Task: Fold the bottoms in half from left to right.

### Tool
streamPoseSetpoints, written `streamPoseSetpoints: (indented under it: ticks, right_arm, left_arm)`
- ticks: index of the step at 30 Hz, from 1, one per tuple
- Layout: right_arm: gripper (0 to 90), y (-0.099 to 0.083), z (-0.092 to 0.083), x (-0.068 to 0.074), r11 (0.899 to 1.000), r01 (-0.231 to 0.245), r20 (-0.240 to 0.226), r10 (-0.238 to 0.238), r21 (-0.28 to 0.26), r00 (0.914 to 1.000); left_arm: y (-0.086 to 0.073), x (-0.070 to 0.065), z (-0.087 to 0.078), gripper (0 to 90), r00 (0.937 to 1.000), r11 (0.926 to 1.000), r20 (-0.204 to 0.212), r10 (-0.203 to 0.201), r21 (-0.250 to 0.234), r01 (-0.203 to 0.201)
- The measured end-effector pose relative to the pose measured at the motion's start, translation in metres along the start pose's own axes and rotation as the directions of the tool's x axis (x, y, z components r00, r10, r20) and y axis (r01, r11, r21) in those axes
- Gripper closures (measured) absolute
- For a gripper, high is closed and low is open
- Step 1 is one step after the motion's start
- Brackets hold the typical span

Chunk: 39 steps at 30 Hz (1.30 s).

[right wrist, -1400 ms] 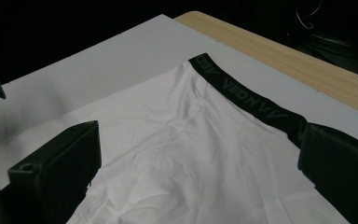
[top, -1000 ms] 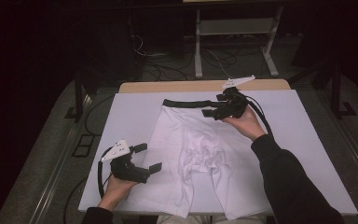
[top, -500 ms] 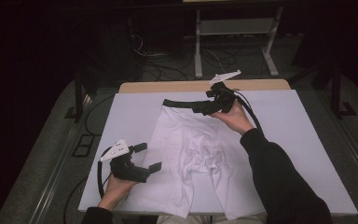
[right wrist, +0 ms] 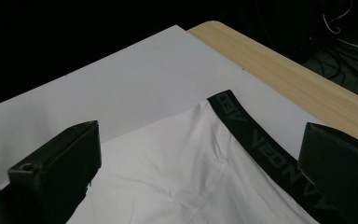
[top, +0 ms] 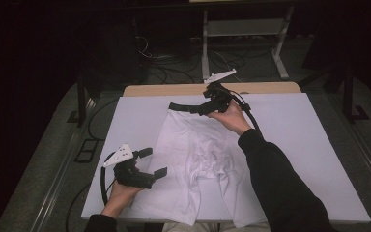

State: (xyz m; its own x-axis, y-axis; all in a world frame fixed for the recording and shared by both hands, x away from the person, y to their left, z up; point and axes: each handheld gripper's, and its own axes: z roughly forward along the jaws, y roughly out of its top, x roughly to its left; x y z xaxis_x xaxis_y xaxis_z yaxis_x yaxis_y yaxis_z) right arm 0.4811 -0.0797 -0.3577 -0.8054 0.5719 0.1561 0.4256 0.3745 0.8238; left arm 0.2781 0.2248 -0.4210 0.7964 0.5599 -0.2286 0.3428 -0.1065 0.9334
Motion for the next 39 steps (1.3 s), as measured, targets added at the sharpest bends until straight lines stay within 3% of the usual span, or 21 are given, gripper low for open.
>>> streamPoseSetpoints:
  ticks: [20, 39]
  right_arm:
    - [0.0, 0.022, 0.040, 0.007, 0.999, 0.016, -0.006, -0.015, 0.036, 0.9999]
    - [0.0, 0.028, 0.083, 0.004, 0.996, -0.006, 0.009, 0.005, 0.086, 0.9999]
  left_arm:
    - [0.001, 0.001, 0.000, 0.0, 1.0000, 1.0000, 0.005, 0.000, -0.007, 0.000]
    - [0.002, 0.002, 0.000, 0.0, 0.9999, 0.9999, 0.013, 0.001, -0.016, -0.001]
